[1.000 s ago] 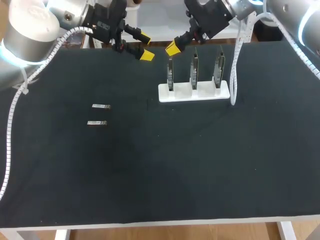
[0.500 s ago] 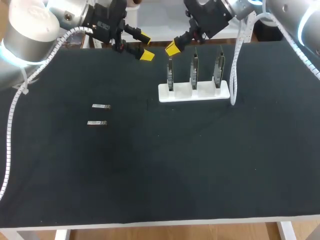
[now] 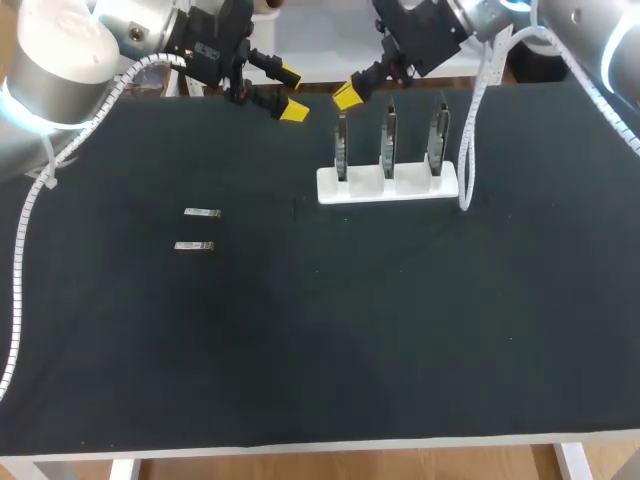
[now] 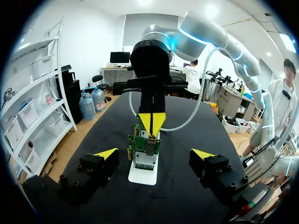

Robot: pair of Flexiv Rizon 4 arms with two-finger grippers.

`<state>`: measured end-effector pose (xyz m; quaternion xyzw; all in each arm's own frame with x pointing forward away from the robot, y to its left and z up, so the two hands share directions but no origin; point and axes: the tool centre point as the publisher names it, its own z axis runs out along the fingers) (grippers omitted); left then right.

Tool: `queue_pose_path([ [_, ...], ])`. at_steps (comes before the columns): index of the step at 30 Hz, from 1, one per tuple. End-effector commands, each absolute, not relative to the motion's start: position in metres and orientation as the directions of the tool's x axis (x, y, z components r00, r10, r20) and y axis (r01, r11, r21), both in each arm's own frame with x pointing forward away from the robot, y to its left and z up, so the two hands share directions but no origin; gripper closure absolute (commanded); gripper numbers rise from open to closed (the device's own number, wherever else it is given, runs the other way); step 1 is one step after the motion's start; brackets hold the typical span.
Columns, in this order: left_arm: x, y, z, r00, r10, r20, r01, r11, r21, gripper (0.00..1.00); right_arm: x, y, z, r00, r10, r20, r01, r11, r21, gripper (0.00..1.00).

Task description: Pick up the optical module with the left hand, and insert it into the network port with the right hand.

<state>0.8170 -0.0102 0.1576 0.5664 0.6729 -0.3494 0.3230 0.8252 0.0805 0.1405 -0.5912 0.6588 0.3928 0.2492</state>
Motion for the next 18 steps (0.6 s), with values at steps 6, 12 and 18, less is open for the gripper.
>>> queue_pose_path([
  [6, 0.818, -0.011, 0.158, -0.15, 0.539, -0.829, 0.988, 0.113, -0.106, 0.0, 0.831, 0.074, 0.134, -0.165, -0.573, -0.803, -0.878, -0.285, 0.384, 1.0],
  [12, 0.818, -0.011, 0.158, -0.15, 0.539, -0.829, 0.988, 0.113, -0.106, 0.0, 0.832, 0.077, 0.145, -0.151, -0.552, -0.82, -0.885, -0.294, 0.361, 1.0],
  [18, 0.818, -0.011, 0.158, -0.15, 0.539, -0.829, 0.988, 0.113, -0.106, 0.0, 0.832, 0.081, 0.156, -0.119, -0.544, -0.83, -0.893, -0.306, 0.329, 1.0],
])
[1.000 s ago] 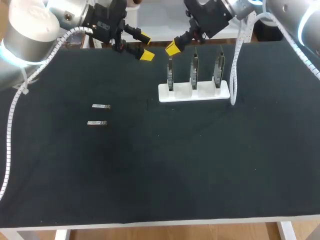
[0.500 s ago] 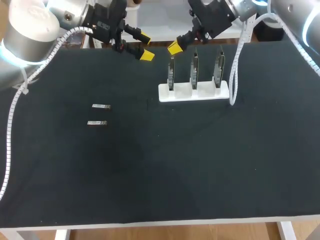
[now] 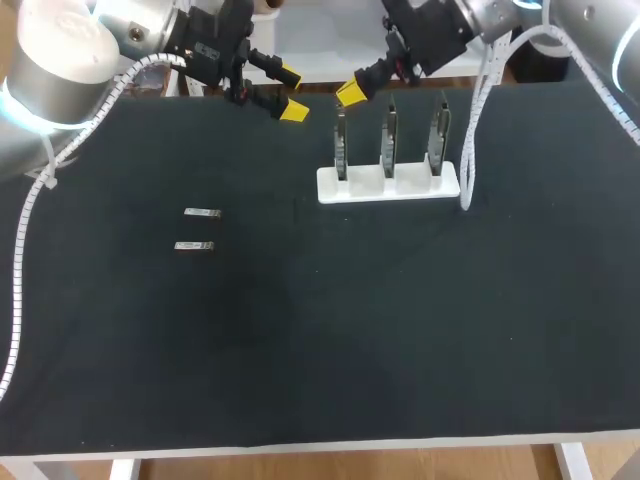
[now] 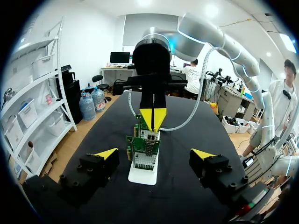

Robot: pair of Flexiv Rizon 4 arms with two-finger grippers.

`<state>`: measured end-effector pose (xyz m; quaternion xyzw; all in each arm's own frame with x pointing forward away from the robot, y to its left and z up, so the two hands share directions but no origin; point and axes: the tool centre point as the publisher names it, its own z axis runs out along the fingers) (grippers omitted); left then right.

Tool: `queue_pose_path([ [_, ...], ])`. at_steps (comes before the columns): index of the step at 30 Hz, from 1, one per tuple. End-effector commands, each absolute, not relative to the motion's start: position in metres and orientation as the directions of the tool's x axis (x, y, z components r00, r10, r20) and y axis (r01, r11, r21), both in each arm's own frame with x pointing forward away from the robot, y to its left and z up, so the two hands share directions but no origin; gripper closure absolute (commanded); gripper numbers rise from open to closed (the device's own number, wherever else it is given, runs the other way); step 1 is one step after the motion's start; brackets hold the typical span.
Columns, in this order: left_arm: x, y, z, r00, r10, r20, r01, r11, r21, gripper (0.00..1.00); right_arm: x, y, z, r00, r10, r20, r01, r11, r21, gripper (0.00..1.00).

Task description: Pick up the optical module with the left hand, and insert it into the network port with the right hand.

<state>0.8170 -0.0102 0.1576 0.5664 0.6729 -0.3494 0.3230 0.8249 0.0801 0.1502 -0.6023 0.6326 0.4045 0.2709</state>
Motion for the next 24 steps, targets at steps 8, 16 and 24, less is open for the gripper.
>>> queue_pose_path([
  [8, 0.818, -0.011, 0.158, -0.15, 0.539, -0.829, 0.988, 0.113, -0.106, 0.0, 0.831, 0.073, 0.176, -0.082, -0.535, -0.841, -0.909, -0.306, 0.283, 1.0],
  [16, 0.818, -0.011, 0.158, -0.15, 0.539, -0.829, 0.988, 0.113, -0.106, 0.0, 0.824, 0.054, 0.192, -0.056, -0.543, -0.838, -0.922, -0.294, 0.252, 1.0],
  [24, 0.818, -0.011, 0.158, -0.15, 0.539, -0.829, 0.988, 0.113, -0.106, 0.0, 0.816, 0.026, 0.198, -0.058, -0.571, -0.819, -0.93, -0.267, 0.252, 1.0],
])
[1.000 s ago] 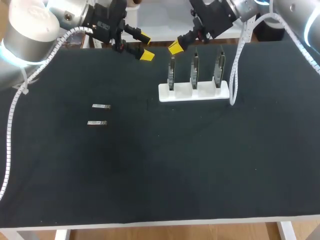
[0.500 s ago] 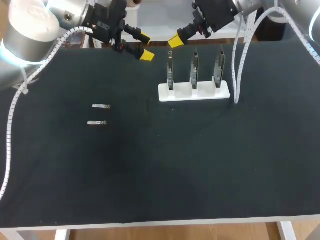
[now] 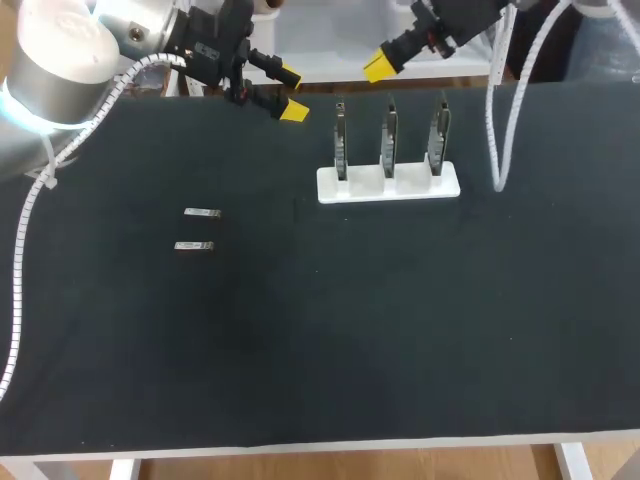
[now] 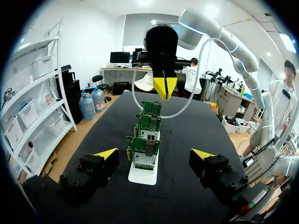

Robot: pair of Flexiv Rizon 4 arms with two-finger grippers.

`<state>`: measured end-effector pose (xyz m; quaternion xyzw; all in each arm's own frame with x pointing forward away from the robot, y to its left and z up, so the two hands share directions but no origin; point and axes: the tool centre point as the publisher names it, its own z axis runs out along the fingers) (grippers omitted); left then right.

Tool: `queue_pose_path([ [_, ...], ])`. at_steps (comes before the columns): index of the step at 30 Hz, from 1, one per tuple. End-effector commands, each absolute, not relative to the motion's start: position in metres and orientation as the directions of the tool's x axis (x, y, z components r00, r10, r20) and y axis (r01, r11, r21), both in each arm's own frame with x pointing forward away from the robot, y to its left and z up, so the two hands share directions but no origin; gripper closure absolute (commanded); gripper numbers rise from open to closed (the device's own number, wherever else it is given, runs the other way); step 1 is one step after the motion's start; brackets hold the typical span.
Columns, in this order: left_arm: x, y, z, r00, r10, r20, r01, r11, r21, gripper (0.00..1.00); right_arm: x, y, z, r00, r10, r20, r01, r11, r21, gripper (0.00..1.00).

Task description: Pick up the optical module with the left hand, and insert it into the network port with the right hand.

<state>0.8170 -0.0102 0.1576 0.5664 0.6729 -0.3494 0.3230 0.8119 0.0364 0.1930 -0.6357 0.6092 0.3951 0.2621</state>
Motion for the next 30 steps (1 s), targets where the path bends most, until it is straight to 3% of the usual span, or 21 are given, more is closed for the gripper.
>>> queue_pose_path([
  [1, 0.818, -0.011, 0.158, -0.15, 0.539, -0.829, 0.988, 0.113, -0.106, 0.0, 0.816, 0.022, 0.199, -0.06, -0.578, -0.814, -0.933, -0.259, 0.252, 1.0],
  [30, 0.818, -0.011, 0.158, -0.15, 0.539, -0.829, 0.988, 0.113, -0.106, 0.0, 0.809, -0.03, 0.194, -0.115, -0.645, -0.756, -0.93, -0.199, 0.311, 1.0],
])
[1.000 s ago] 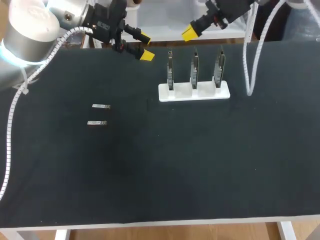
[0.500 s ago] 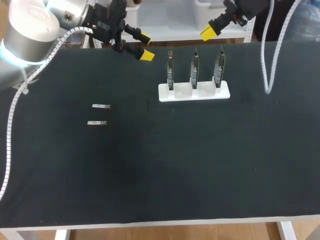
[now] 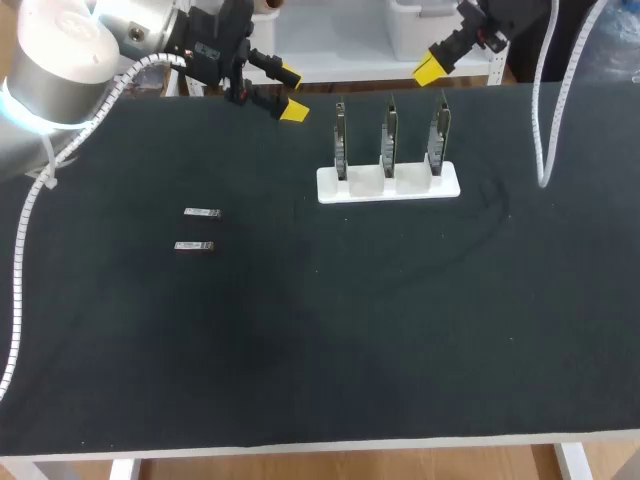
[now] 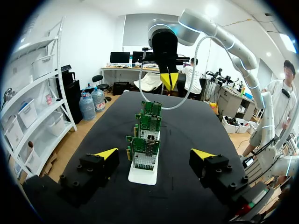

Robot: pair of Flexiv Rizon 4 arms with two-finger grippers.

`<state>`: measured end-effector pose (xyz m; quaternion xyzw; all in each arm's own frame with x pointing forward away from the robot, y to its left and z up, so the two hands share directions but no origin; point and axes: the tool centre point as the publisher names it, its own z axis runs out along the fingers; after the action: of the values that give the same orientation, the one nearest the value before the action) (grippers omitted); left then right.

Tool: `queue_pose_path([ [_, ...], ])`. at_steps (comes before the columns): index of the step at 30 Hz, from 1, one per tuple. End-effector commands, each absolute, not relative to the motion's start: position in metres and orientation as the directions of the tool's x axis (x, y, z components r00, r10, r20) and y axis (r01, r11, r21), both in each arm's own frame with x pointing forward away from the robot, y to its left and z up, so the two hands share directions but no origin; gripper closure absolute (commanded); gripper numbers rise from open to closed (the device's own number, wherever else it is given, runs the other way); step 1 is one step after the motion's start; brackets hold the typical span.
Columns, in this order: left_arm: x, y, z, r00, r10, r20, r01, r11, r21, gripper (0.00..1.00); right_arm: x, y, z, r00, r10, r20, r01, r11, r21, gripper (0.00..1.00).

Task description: Pick up the optical module with the left hand, and insert it into the network port with the right hand.

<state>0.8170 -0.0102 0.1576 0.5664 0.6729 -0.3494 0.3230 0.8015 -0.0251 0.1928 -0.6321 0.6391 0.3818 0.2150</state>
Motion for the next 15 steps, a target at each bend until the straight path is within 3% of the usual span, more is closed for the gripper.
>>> queue_pose_path([
  [1, 0.818, -0.011, 0.158, -0.15, 0.539, -0.829, 0.988, 0.113, -0.106, 0.0, 0.81, -0.031, 0.193, -0.117, -0.644, -0.756, -0.93, -0.196, 0.311, 1.0],
  [15, 0.818, -0.011, 0.158, -0.15, 0.539, -0.829, 0.988, 0.113, -0.106, 0.0, 0.821, -0.041, 0.182, -0.149, -0.639, -0.754, -0.932, -0.165, 0.324, 1.0],
])
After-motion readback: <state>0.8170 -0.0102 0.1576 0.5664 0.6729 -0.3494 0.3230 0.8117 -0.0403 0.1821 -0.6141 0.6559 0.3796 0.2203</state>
